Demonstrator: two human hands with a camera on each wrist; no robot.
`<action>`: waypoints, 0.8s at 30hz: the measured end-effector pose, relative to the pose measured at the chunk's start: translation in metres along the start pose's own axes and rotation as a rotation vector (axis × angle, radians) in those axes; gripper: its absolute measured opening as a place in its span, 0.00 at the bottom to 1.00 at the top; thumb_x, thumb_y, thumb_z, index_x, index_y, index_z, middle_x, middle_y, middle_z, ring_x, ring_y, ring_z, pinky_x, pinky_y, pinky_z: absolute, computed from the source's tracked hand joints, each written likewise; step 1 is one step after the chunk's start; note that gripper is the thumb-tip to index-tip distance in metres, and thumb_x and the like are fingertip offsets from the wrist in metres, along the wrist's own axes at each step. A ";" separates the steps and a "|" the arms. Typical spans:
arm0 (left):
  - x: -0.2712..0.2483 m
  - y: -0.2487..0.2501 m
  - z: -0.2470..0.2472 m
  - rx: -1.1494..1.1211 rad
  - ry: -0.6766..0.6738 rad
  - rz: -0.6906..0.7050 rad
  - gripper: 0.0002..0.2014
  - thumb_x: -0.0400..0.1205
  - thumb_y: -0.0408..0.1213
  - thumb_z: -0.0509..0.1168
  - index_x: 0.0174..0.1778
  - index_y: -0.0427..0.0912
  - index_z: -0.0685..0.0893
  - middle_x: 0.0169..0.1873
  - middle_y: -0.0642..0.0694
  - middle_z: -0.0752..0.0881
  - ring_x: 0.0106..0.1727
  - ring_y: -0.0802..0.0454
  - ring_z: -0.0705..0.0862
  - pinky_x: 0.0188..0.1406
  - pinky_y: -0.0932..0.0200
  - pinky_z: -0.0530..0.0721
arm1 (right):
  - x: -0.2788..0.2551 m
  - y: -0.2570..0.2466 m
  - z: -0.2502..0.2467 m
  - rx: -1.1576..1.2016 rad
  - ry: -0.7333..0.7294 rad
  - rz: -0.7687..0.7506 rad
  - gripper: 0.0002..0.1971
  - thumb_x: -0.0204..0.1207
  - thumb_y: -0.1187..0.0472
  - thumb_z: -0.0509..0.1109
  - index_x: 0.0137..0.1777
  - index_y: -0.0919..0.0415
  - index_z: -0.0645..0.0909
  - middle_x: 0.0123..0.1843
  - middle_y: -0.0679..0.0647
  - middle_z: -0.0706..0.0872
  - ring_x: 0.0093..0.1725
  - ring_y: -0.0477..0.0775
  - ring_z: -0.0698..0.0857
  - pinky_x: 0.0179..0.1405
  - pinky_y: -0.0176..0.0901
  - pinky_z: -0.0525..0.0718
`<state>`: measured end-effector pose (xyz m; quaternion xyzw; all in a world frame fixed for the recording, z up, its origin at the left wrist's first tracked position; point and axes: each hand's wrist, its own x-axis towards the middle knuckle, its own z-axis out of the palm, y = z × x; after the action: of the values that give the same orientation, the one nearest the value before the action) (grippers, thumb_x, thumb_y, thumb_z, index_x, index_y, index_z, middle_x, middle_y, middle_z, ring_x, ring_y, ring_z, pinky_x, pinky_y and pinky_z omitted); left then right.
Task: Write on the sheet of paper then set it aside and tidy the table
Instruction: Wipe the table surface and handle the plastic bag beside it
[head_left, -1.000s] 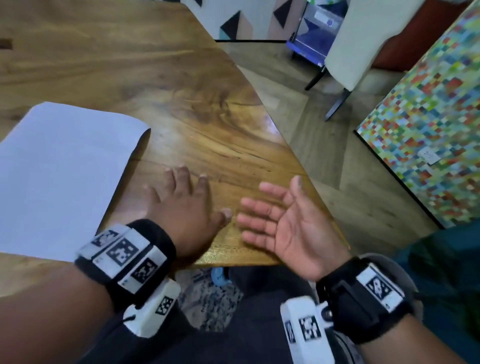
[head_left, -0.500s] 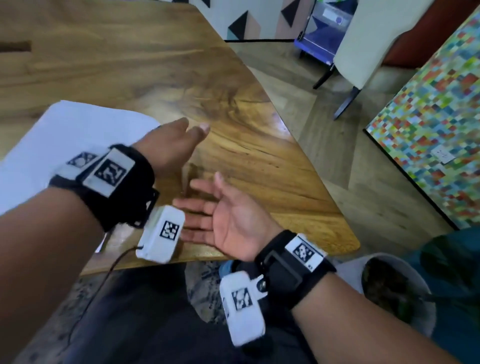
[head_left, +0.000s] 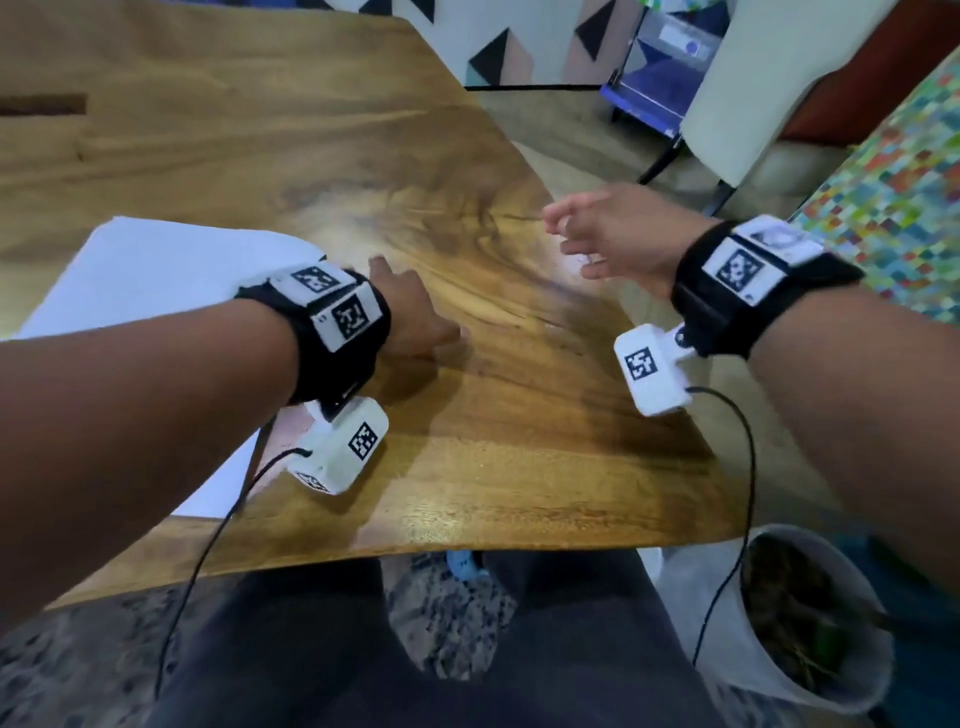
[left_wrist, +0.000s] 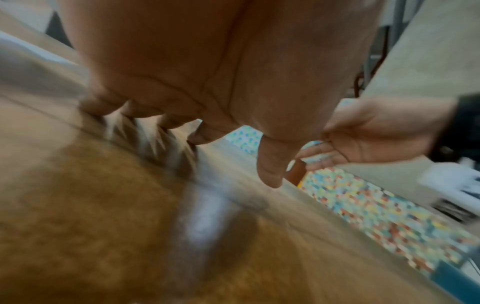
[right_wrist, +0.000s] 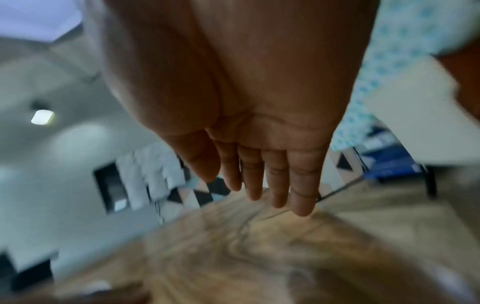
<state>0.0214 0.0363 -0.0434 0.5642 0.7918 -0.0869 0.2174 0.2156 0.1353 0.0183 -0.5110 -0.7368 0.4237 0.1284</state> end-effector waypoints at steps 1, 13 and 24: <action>-0.001 0.008 0.004 0.023 0.004 0.014 0.46 0.79 0.73 0.59 0.82 0.41 0.66 0.84 0.31 0.59 0.81 0.24 0.63 0.77 0.32 0.68 | 0.010 -0.002 -0.002 -0.271 -0.034 -0.014 0.17 0.81 0.64 0.61 0.68 0.62 0.81 0.66 0.60 0.85 0.65 0.64 0.83 0.63 0.58 0.83; -0.020 0.030 -0.015 -0.126 0.049 0.356 0.31 0.85 0.59 0.64 0.80 0.46 0.71 0.81 0.40 0.70 0.75 0.42 0.76 0.67 0.52 0.76 | -0.008 0.034 0.015 -1.135 -0.545 -0.290 0.32 0.84 0.59 0.57 0.87 0.58 0.53 0.89 0.56 0.46 0.87 0.55 0.51 0.85 0.60 0.52; -0.033 0.046 0.005 -0.063 -0.152 0.561 0.38 0.81 0.72 0.55 0.73 0.43 0.76 0.83 0.39 0.67 0.79 0.39 0.72 0.76 0.39 0.75 | 0.046 0.023 0.003 -1.052 -0.364 -0.240 0.22 0.82 0.64 0.58 0.76 0.61 0.69 0.82 0.62 0.67 0.75 0.63 0.74 0.73 0.55 0.73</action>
<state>0.0745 0.0225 -0.0284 0.7459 0.5885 -0.0406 0.3092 0.2083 0.1763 -0.0118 -0.3377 -0.9117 0.0634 -0.2253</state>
